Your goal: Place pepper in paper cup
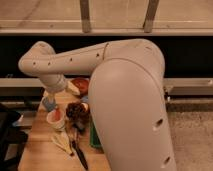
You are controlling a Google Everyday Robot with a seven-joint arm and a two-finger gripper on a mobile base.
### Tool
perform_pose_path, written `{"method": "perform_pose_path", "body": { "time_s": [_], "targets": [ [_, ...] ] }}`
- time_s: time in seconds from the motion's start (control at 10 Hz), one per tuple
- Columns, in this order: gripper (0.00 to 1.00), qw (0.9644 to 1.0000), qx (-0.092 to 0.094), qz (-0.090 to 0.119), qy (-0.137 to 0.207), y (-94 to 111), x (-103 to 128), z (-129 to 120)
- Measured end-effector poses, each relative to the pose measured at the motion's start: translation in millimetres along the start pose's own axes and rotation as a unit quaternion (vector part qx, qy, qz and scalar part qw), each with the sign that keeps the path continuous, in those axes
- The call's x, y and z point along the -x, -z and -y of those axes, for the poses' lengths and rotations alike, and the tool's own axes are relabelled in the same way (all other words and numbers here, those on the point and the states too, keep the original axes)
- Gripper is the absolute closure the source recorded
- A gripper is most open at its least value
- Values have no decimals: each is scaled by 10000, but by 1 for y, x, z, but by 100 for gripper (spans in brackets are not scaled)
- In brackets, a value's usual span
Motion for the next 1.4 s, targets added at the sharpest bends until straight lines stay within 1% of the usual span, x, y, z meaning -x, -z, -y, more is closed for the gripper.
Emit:
{"method": "perform_pose_path", "body": {
  "time_s": [0.1,0.3,0.4,0.6,0.8,1.0,1.1,1.2,1.3,1.4],
  "targets": [
    [20,9998,127,-2,167,-8,-1,-20],
    [20,9992,238,-56,323,-23,1,-32],
    [20,9984,358,-95,434,-28,1,-45],
    [20,9964,552,-184,614,-41,1,-67],
    [20,9934,758,-335,792,-54,-1,-86],
    [20,9914,820,-446,914,-64,-4,-98],
    [20,9909,830,-511,930,-68,-5,-100],
    [24,9911,807,-542,911,-71,-5,-98],
    [33,9915,771,-566,885,-73,-5,-96],
    [45,9920,730,-568,855,-73,-5,-95]
  ]
}}
